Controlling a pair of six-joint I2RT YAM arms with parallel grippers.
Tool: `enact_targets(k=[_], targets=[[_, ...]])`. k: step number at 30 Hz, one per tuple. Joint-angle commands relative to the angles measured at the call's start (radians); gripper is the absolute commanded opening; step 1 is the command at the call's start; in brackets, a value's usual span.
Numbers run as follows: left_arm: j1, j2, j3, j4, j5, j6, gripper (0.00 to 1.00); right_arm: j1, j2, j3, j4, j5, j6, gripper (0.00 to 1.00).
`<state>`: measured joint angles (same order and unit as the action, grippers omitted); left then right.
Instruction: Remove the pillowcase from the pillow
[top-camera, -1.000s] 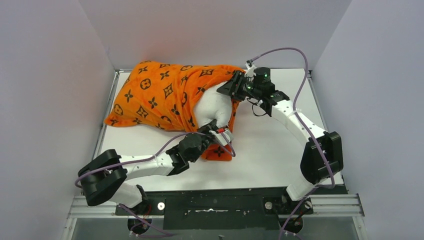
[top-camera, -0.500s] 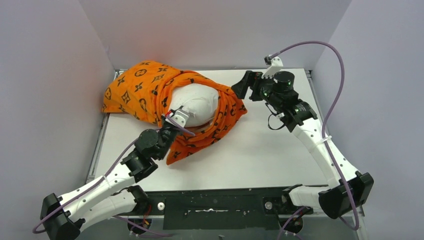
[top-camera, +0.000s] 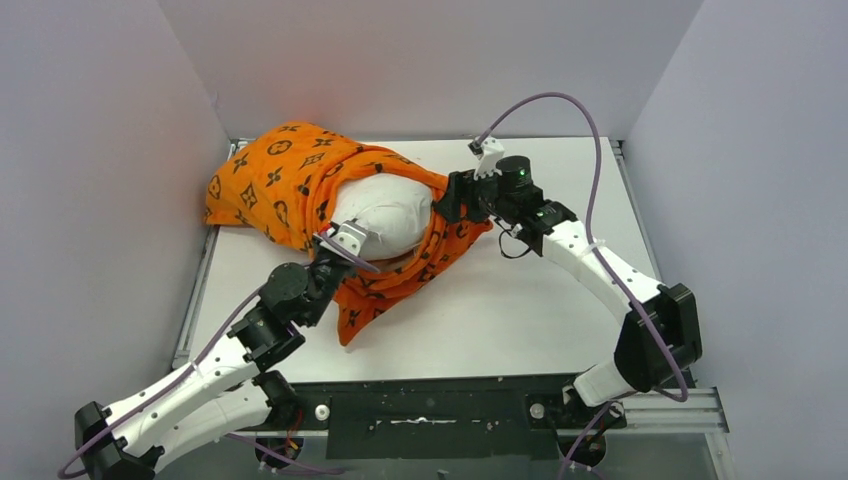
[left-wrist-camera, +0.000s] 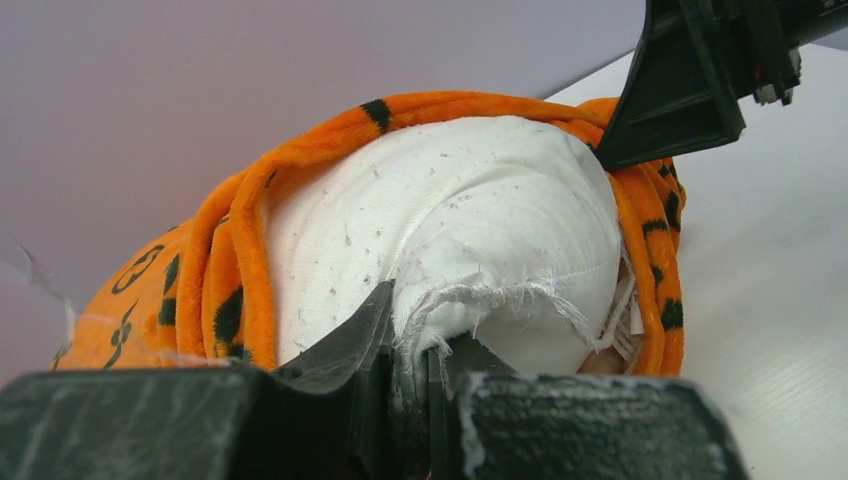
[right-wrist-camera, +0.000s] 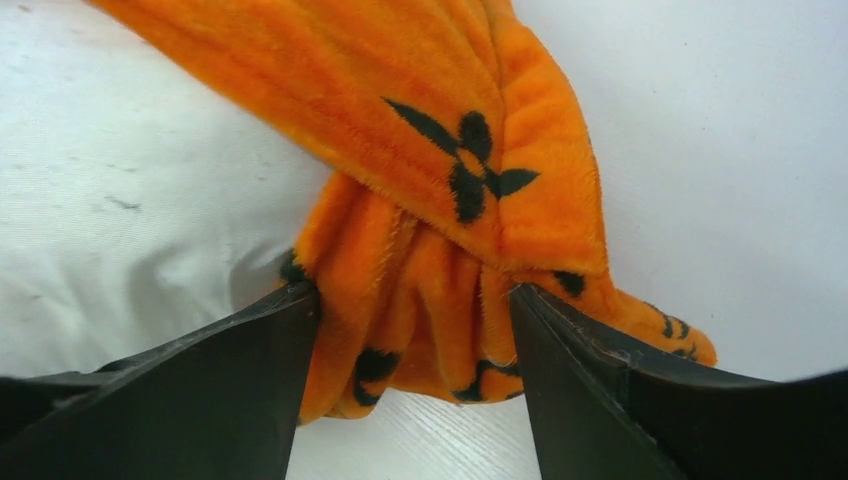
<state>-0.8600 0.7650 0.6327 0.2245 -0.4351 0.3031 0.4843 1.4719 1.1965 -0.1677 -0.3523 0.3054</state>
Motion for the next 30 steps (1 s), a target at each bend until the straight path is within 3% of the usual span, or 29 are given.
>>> enact_targets(k=[1, 5, 9, 21, 30], targets=[[0.006, -0.073, 0.091, 0.118, -0.013, -0.021, 0.0, -0.014, 0.038, 0.037, 0.118, 0.021, -0.018, 0.63], [0.005, -0.108, 0.099, 0.096, -0.03, -0.028, 0.0, -0.042, 0.081, 0.027, 0.152, 0.012, 0.014, 0.35], [0.005, -0.158, 0.105, 0.09, -0.026, -0.038, 0.0, -0.081, 0.125, 0.014, 0.187, -0.001, 0.051, 0.0], [0.006, -0.262, 0.183, 0.136, -0.053, -0.069, 0.0, -0.169, 0.287, -0.05, 0.261, 0.018, 0.12, 0.0], [0.004, -0.232, 0.214, 0.285, -0.104, -0.104, 0.0, 0.048, 0.407, -0.053, 0.263, 0.237, 0.127, 0.0]])
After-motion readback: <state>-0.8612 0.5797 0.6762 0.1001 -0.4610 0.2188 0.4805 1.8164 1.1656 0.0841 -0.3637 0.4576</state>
